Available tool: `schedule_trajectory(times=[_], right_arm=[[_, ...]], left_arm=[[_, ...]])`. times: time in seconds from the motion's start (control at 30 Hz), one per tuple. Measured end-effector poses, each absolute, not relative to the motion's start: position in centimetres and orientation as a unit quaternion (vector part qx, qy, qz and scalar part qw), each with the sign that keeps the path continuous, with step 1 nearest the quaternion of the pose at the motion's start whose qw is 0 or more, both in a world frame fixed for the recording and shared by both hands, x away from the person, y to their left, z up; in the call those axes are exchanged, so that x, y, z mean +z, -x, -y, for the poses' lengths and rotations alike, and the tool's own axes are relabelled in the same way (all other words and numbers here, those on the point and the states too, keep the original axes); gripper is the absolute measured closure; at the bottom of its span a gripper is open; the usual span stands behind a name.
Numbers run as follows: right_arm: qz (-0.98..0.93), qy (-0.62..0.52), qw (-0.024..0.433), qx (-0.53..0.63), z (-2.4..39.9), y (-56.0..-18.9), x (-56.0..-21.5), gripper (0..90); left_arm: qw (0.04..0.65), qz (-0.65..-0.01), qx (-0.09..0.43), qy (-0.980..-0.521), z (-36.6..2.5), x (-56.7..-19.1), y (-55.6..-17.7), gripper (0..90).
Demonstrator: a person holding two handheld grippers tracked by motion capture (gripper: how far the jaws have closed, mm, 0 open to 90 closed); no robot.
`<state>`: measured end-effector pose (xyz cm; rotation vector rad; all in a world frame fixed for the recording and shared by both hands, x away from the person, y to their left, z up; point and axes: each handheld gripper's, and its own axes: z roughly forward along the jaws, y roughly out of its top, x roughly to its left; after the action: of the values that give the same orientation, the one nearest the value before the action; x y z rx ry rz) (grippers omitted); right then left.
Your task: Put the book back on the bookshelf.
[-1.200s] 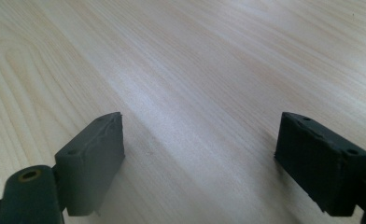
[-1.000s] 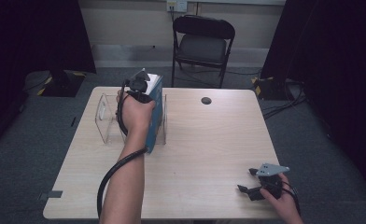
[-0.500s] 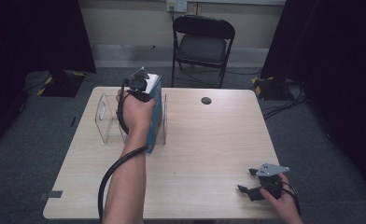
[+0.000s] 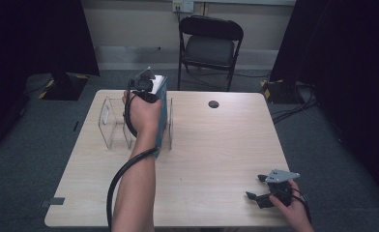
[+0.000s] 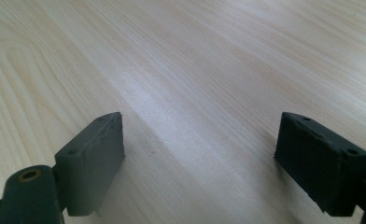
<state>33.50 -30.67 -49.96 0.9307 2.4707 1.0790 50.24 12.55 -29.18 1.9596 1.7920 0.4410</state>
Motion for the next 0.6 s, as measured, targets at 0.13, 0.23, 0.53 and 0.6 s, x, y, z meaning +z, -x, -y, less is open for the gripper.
schedule_trajectory(times=[0.13,0.23,0.53,0.6], right_arm=[[-0.857,-0.323,0.144,0.375,30.67,-33.5,-49.97,14.6],[-0.857,-0.323,0.144,0.374,30.67,-33.51,-49.96,14.6],[-0.857,-0.325,0.144,0.374,30.65,-33.46,-49.96,14.6],[-0.856,-0.324,0.143,0.377,30.63,-33.47,-50.0,14.6]], left_arm=[[0.228,-0.649,0.165,-0.707,-12.53,-29.18,-50.31,62.0],[0.228,-0.648,0.17,-0.706,-12.53,-29.54,-50.23,61.9],[0.235,-0.642,0.171,-0.71,-12.31,-29.79,-49.83,60.9],[0.236,-0.638,0.171,-0.713,-12.33,-29.78,-49.83,60.2]])
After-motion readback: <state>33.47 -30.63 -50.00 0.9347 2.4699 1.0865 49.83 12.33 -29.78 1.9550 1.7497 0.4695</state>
